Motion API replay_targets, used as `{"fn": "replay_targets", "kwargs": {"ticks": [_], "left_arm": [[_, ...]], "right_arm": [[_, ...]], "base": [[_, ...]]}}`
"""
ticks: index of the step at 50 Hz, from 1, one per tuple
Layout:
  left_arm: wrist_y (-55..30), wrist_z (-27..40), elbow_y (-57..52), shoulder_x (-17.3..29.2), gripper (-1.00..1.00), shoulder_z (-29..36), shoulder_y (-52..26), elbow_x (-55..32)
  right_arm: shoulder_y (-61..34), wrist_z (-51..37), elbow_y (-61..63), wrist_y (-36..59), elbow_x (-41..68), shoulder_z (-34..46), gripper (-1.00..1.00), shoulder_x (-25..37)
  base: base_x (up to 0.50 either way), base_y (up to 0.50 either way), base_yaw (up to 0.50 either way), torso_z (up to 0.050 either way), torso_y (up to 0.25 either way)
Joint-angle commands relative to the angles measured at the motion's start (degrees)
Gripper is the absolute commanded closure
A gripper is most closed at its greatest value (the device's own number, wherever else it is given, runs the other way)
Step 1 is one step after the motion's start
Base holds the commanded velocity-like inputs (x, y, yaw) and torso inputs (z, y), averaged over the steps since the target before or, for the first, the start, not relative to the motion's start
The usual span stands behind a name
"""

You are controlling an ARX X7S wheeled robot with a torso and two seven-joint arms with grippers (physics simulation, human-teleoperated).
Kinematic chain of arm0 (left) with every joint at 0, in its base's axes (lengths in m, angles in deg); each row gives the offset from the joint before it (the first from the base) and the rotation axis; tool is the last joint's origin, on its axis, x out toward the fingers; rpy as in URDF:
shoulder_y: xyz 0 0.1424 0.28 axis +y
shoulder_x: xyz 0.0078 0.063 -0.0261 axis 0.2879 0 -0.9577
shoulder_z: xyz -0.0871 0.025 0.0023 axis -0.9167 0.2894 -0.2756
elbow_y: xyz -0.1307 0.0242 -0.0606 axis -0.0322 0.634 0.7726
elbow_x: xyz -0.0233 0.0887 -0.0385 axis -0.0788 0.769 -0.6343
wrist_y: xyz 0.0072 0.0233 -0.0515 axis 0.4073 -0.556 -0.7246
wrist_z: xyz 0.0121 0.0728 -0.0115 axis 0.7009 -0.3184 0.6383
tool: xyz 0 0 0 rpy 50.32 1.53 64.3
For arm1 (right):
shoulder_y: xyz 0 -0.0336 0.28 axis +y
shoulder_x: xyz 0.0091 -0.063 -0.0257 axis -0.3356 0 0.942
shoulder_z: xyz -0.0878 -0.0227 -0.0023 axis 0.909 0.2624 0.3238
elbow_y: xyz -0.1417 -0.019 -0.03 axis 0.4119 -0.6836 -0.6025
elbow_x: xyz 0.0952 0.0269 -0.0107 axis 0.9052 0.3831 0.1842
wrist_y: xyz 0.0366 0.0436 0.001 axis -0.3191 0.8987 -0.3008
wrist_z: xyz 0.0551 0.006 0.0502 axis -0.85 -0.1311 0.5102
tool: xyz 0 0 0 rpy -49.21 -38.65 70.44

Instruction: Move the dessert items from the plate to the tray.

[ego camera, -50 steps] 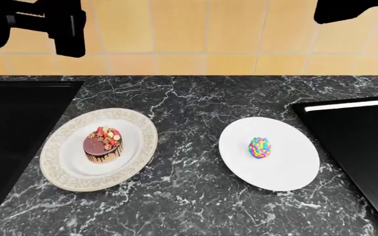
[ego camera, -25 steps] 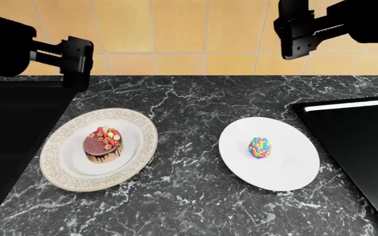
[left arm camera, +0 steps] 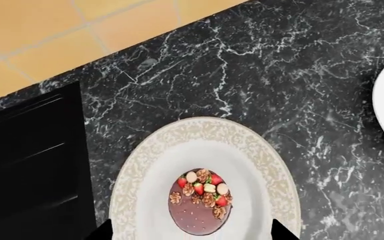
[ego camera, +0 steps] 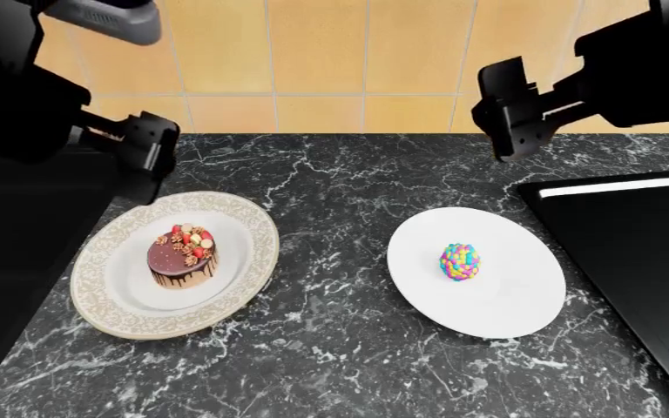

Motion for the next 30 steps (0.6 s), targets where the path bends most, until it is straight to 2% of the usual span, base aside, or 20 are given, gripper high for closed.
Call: {"fn": "replay_targets", "kwargs": {"ticks": [1,12,21,23,26,30], "left_arm": [[-0.2,-8.7,1.6,-0.1,-1.00,6.0,-3.3,3.9],[-0.4,-20.6,3.0,-2.0,-1.00,12.1,-6.4,10.7],[0.4,-26.8,3.3,-3.1,-1.00,16.6,-6.7,12.5],[0.7,-28.8,4.0,-3.6,-1.00,16.5,-6.7,14.7],[3.6,-34.7,6.1,-6.1,-1.00,16.3,-3.5,22.8],[5.4,-37.9,7.5,-8.0,-1.00,17.0,-1.7,26.4]], "right_arm": [[-0.4,2.1,-1.5,0.8,1.3,3.5,-1.00,0.2],[0.5,3.8,-0.1,0.1,0.7,4.6,-1.00,1.6],[0.4,4.7,1.1,-0.7,0.7,5.4,-1.00,2.5],[0.5,5.0,1.4,-0.8,0.6,5.4,-1.00,2.6],[1.9,5.3,2.9,-1.6,0.2,5.0,-1.00,3.3],[2.5,5.9,3.6,-2.0,-0.3,4.8,-1.00,3.6]], "base": [[0.00,0.00,0.00,0.000,0.000],[0.00,0.00,0.00,0.000,0.000],[0.00,0.00,0.00,0.000,0.000],[0.00,0.00,0.00,0.000,0.000],[0.00,0.00,0.00,0.000,0.000],[0.00,0.00,0.00,0.000,0.000]]}}
